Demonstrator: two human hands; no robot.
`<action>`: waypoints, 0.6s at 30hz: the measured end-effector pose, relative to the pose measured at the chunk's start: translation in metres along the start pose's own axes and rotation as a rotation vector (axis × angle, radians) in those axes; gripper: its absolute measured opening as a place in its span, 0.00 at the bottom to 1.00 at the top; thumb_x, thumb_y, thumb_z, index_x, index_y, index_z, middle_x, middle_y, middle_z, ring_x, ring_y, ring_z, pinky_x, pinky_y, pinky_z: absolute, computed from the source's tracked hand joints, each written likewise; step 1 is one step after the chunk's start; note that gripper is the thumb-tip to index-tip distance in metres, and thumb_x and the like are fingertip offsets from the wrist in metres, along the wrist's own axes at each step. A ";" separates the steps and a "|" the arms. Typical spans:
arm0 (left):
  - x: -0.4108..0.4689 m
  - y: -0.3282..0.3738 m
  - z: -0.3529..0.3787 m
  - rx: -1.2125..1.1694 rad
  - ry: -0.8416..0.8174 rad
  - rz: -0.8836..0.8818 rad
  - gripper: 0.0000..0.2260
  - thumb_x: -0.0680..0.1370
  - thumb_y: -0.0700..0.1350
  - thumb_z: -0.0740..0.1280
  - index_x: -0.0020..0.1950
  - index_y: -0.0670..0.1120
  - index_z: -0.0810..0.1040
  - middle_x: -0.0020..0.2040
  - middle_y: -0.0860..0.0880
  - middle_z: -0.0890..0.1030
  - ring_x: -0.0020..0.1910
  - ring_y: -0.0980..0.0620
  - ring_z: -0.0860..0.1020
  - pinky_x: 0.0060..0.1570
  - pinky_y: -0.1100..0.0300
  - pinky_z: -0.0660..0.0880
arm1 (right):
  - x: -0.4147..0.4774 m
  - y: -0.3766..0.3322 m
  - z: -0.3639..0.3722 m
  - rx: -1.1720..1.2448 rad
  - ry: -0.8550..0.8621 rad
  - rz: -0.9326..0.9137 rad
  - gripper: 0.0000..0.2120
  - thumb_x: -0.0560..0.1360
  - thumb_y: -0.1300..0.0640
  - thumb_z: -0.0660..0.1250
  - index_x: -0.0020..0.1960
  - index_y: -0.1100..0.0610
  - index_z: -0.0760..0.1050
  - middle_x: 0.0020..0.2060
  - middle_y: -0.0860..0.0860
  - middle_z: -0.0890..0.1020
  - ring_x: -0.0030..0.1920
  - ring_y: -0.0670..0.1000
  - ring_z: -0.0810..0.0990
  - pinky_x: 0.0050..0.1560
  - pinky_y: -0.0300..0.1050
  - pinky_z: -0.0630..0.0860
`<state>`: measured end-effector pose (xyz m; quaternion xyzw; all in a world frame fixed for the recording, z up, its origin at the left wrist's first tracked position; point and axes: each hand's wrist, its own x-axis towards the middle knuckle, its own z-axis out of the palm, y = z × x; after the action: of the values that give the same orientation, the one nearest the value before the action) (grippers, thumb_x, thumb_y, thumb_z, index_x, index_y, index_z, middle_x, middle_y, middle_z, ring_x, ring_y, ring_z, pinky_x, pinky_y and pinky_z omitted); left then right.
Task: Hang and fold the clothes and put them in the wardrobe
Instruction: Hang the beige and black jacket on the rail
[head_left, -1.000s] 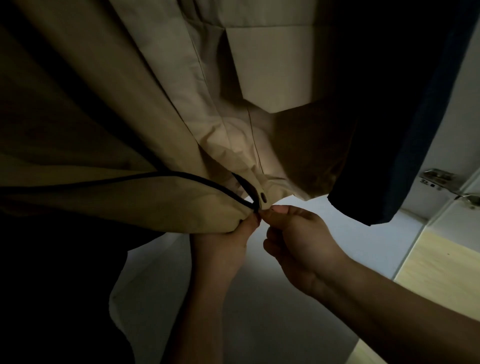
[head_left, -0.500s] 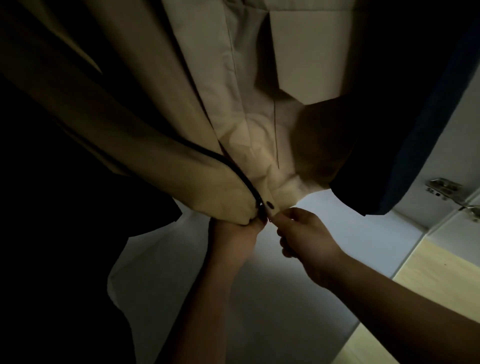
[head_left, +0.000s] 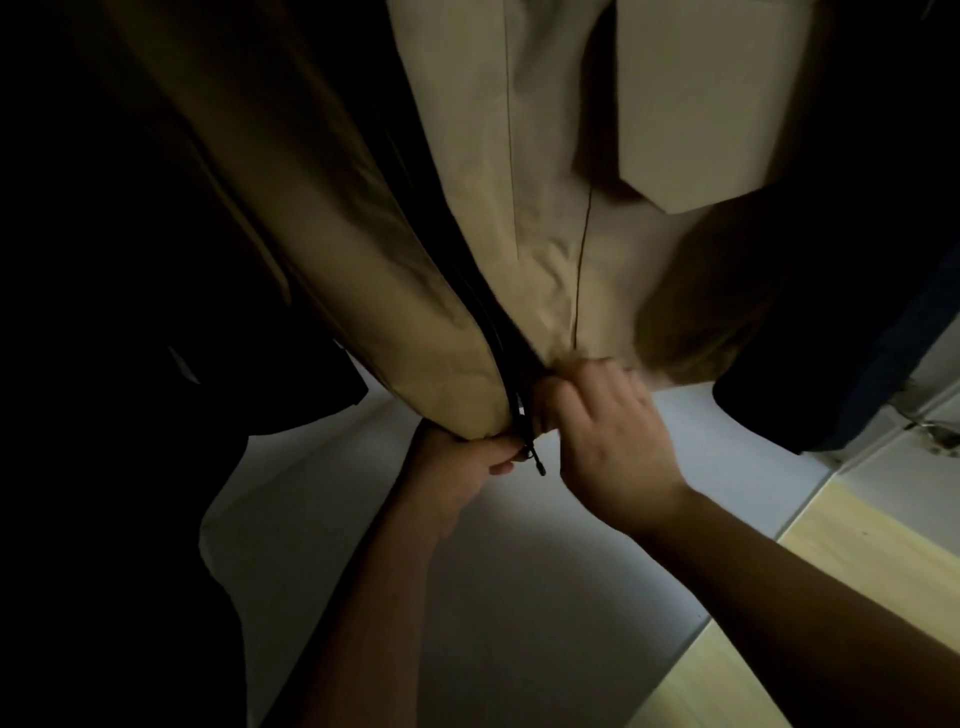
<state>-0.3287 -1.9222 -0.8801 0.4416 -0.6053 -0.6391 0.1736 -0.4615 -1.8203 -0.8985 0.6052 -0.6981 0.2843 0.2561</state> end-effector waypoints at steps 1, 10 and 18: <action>0.000 0.000 0.000 -0.057 0.003 -0.005 0.12 0.75 0.34 0.74 0.57 0.42 0.80 0.52 0.44 0.85 0.49 0.48 0.85 0.52 0.51 0.81 | 0.000 0.002 -0.001 0.037 -0.075 -0.089 0.17 0.81 0.62 0.48 0.63 0.56 0.70 0.55 0.54 0.72 0.49 0.57 0.72 0.45 0.52 0.69; 0.008 -0.011 -0.014 -0.068 0.089 -0.018 0.05 0.73 0.37 0.76 0.47 0.41 0.84 0.45 0.43 0.87 0.49 0.45 0.85 0.53 0.49 0.81 | 0.002 0.013 -0.006 0.095 -0.166 -0.311 0.13 0.82 0.51 0.65 0.63 0.52 0.81 0.56 0.51 0.82 0.57 0.57 0.79 0.52 0.52 0.72; 0.020 -0.025 -0.027 0.120 0.054 0.067 0.10 0.75 0.39 0.74 0.35 0.49 0.84 0.30 0.53 0.83 0.32 0.59 0.82 0.40 0.63 0.78 | 0.018 -0.001 -0.005 0.483 -0.332 -0.132 0.07 0.78 0.55 0.73 0.54 0.52 0.86 0.47 0.47 0.86 0.48 0.52 0.82 0.48 0.53 0.77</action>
<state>-0.3106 -1.9489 -0.9073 0.4477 -0.6522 -0.5833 0.1845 -0.4631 -1.8295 -0.8827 0.7308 -0.6018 0.3221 0.0051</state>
